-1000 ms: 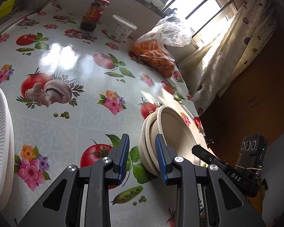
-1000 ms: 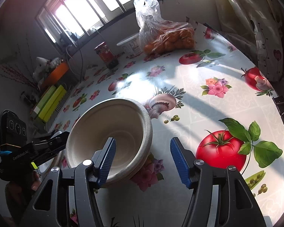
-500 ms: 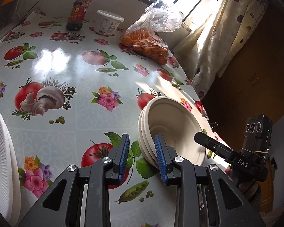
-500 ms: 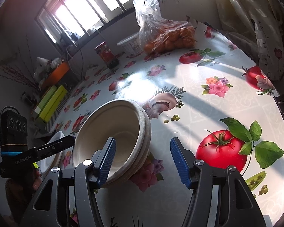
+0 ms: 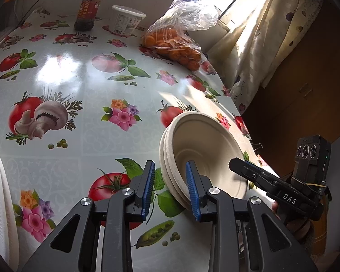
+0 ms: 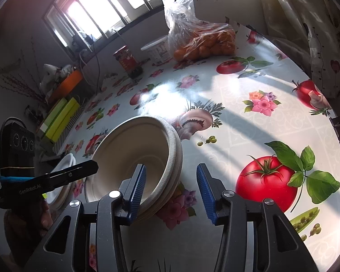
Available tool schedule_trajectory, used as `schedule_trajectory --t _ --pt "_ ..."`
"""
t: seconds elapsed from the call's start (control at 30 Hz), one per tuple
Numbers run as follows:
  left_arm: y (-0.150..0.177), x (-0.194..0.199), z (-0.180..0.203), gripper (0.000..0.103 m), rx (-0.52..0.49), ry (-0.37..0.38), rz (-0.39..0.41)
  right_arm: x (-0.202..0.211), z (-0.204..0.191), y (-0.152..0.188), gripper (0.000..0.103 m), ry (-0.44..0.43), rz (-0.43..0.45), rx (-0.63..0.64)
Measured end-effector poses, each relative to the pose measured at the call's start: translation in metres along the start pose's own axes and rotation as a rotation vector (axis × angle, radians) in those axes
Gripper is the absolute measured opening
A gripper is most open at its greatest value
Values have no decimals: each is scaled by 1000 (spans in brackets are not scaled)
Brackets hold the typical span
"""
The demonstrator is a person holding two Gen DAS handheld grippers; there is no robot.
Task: Organize plates and bowls
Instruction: 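Grasp the nested bowl stack rim with the right tool while the left tool holds it, then carry the beige bowl stack with both tools over the white plate stack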
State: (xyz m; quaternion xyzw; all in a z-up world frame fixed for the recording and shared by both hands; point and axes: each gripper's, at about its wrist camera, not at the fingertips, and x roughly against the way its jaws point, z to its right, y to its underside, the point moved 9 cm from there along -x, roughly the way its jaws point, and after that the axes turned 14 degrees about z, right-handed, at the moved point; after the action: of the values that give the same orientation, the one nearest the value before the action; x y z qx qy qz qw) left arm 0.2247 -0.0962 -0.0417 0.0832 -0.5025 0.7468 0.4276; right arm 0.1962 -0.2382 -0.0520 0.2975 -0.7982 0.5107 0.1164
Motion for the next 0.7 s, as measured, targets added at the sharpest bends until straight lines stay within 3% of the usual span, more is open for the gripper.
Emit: schedule_trajectory --t 0.17,0.37,0.7 --pt "-2 -1 0 29 -18 -5 9 -1 -1 1 32 -17 -9 -2" --pt "-5 -3 0 29 -72 -33 35 -1 -4 1 28 -26 -8 -3" --pt "-5 -5 6 29 -77 -14 39 0 -3 2 17 -29 -8 -13"
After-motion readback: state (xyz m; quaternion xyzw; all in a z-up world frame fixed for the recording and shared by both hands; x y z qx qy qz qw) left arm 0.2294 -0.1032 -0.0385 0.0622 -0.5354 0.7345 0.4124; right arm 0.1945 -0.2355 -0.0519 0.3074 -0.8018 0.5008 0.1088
